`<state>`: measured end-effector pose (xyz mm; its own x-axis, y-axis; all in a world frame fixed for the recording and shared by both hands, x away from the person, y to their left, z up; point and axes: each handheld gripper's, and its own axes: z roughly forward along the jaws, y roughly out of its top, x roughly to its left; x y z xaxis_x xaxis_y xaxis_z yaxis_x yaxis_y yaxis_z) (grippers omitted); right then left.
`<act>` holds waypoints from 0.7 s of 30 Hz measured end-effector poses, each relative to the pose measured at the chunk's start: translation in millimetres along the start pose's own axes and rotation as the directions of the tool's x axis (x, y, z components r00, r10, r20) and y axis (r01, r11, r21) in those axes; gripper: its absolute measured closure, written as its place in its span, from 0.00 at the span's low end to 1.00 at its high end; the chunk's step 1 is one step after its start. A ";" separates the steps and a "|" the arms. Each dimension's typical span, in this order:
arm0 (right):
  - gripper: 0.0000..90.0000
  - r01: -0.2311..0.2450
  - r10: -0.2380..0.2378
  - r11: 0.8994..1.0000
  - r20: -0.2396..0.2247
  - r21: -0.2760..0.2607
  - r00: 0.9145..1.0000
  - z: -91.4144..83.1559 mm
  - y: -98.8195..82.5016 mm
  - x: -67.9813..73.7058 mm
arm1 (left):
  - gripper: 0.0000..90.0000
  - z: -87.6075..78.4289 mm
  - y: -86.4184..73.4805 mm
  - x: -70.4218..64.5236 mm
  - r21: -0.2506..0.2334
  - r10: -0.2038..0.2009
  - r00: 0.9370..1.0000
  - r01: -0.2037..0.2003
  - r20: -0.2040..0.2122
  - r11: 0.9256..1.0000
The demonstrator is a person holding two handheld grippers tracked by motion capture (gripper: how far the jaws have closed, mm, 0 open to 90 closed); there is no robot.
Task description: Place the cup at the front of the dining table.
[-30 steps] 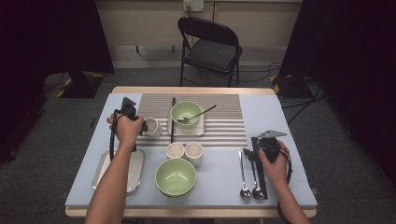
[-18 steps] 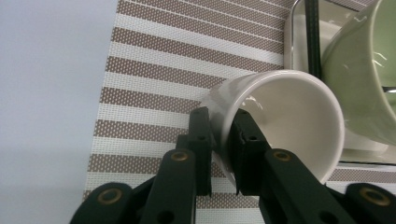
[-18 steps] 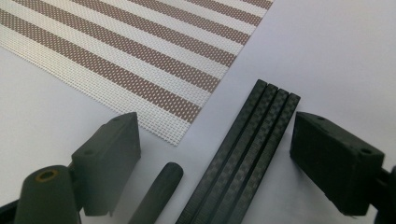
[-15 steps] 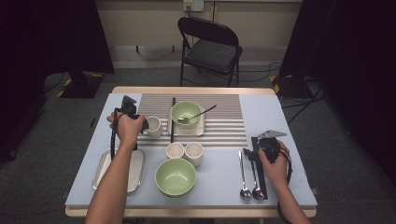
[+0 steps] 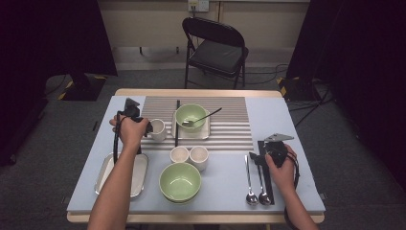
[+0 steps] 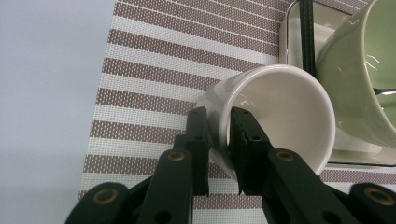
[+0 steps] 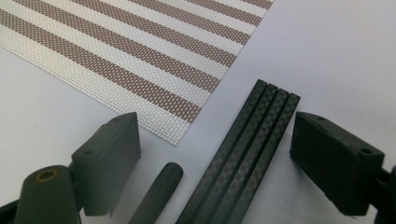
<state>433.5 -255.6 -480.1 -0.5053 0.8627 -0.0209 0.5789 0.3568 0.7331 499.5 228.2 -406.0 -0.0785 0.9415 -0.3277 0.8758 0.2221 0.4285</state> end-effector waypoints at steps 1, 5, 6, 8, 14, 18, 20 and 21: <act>0.17 0.001 -0.001 1.000 -0.001 0.000 1.000 -0.1 0.0 -0.1 | 0.85 0.3 -0.1 -0.4 -0.005 -0.002 1.000 0.002 0.004 1.000; 0.17 -0.001 0.001 1.000 0.000 0.000 1.000 0.0 0.0 0.1 | 0.83 0.9 -0.2 -2.7 -0.012 0.001 1.000 0.000 0.005 1.000; 0.17 0.000 0.000 1.000 0.000 0.000 1.000 0.0 0.0 0.0 | 0.83 1.0 -0.1 -2.5 -0.012 -0.003 1.000 0.004 0.009 1.000; 0.17 -0.001 0.001 1.000 0.000 0.000 1.000 0.0 0.0 0.1 | 0.82 0.9 0.0 -1.8 -0.010 -0.009 1.000 0.009 0.008 1.000; 0.17 0.001 -0.001 1.000 -0.001 0.000 1.000 -0.1 0.0 0.0 | 0.81 1.4 -0.2 -2.3 -0.008 -0.010 1.000 0.010 0.012 1.000; 0.17 0.000 0.000 1.000 0.000 0.000 1.000 0.0 0.0 0.0 | 0.80 1.7 0.0 -2.7 -0.009 -0.016 1.000 0.016 0.016 1.000; 0.17 0.001 -0.001 1.000 -0.001 0.000 1.000 -0.1 0.0 0.0 | 0.79 1.7 0.1 -2.6 -0.009 -0.016 1.000 0.017 0.022 1.000; 0.17 0.000 0.000 1.000 0.000 0.000 1.000 0.0 0.0 0.0 | 0.79 1.7 0.1 -2.6 -0.008 -0.016 1.000 0.016 0.022 1.000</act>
<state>433.5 -255.6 -480.1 -0.5052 0.8628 -0.0206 0.5789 0.3565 0.7333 500.7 225.3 -406.6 -0.0823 0.9321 -0.3528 0.8704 0.2396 0.4301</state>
